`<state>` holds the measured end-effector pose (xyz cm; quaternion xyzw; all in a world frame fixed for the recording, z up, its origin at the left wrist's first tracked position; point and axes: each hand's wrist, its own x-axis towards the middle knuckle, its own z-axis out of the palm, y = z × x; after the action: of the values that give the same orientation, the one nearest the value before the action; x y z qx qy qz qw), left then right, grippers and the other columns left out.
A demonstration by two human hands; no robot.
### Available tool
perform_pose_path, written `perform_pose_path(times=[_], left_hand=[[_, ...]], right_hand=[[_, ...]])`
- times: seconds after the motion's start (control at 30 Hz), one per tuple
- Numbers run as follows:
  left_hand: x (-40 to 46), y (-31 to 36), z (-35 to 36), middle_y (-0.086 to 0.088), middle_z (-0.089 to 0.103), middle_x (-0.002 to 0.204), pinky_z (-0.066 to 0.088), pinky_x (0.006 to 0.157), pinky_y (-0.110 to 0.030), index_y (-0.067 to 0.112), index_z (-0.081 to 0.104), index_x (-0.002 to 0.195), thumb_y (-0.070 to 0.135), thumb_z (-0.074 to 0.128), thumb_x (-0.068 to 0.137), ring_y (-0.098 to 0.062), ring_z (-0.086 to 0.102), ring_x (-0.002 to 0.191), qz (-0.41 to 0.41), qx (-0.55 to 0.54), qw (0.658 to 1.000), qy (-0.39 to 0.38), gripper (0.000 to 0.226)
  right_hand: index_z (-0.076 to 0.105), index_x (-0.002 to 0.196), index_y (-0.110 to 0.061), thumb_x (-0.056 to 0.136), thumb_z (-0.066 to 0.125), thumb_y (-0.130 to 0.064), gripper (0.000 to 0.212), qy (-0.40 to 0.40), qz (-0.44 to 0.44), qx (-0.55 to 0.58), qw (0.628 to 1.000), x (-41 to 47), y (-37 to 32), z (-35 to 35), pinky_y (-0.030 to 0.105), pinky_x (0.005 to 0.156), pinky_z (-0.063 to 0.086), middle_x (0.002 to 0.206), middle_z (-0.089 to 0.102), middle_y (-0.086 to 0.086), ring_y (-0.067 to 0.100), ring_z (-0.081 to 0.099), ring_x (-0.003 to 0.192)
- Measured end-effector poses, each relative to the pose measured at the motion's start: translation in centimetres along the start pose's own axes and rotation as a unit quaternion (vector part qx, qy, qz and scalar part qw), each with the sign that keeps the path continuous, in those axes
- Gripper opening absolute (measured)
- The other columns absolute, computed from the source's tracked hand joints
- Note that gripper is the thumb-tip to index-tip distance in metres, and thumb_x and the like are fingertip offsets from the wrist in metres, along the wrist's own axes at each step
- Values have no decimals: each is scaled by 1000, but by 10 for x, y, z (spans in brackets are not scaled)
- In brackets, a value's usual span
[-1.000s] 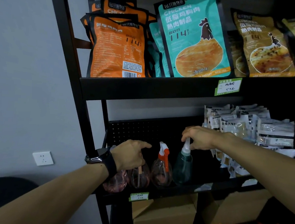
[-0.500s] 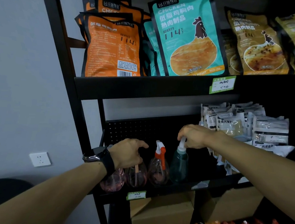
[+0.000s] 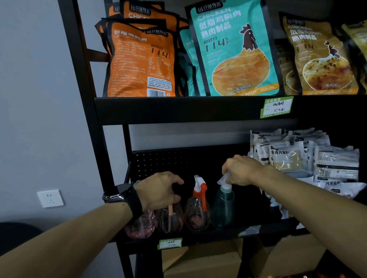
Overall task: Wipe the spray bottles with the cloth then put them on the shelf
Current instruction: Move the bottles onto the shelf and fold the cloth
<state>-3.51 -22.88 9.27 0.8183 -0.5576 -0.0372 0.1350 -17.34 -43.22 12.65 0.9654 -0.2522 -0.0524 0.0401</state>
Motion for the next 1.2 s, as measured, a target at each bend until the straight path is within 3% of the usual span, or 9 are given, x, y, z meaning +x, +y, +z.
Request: perform_pose_path(times=[0.1,0.27,0.43,0.57,0.73,0.8,0.9,1.07,1.2], left_hand=[[-1,-1,0,0,55,134,43,87,-19,24,50,142,31,62,94,-13,57,112,-1,-1,1000,1,50],[-2,-1,0,-2,56,130,45,91,-22,23,50,142,28,62,94,-15,56,112,-5,-4,1000,-5,49],[-3,-2,-1,-2,58,124,46,92,-22,22,50,142,24,61,94,-12,56,105,-1,-6,1000,-8,49],[-3,-2,-1,6,55,105,46,90,-21,22,49,142,22,60,94,-7,53,95,-1,-12,1000,0,49],[-4,-2,-2,9,60,93,44,85,-17,21,50,142,19,59,94,-5,54,91,1,-20,1000,3,49],[-4,-3,-2,10,60,93,44,84,-18,21,49,142,18,58,94,-5,55,91,1,-22,1000,4,49],[-4,-3,-3,10,59,92,43,84,-17,21,49,142,19,58,95,-5,55,91,4,-20,1000,4,48],[-4,-4,-3,11,58,93,47,89,-22,21,50,142,20,58,95,-6,56,93,5,-13,1000,3,47],[-4,-5,-3,11,58,93,49,91,-24,21,51,141,20,58,95,-8,59,96,3,-12,1000,5,47]], right_hand=[[66,117,-19,88,66,-25,30,3,11,17,1000,-1,-2,-1,27,69,45,92,59,0,18,59,86],[68,111,-18,87,67,-29,26,7,27,29,999,-1,-4,-1,29,74,49,109,66,5,22,62,98],[68,109,-18,88,67,-29,24,8,40,55,998,-3,-5,0,30,76,49,110,65,4,22,62,100],[70,104,-15,87,68,-29,22,9,66,86,994,-2,-7,0,31,77,53,102,68,5,21,64,94],[70,98,-7,87,72,-29,25,-3,106,168,980,1,-8,0,32,65,61,92,68,9,22,68,72],[68,92,-4,87,72,-29,26,-11,128,212,969,2,-9,0,31,58,61,83,68,10,25,70,62],[64,82,-2,86,72,-30,29,-25,152,277,948,6,-12,2,28,53,58,53,66,8,24,68,49],[64,90,6,88,72,-23,30,-40,167,380,909,6,-12,4,37,63,62,78,70,23,33,72,64],[62,91,9,89,71,-17,27,-37,180,410,894,8,-8,8,43,63,62,81,69,27,36,72,66]])
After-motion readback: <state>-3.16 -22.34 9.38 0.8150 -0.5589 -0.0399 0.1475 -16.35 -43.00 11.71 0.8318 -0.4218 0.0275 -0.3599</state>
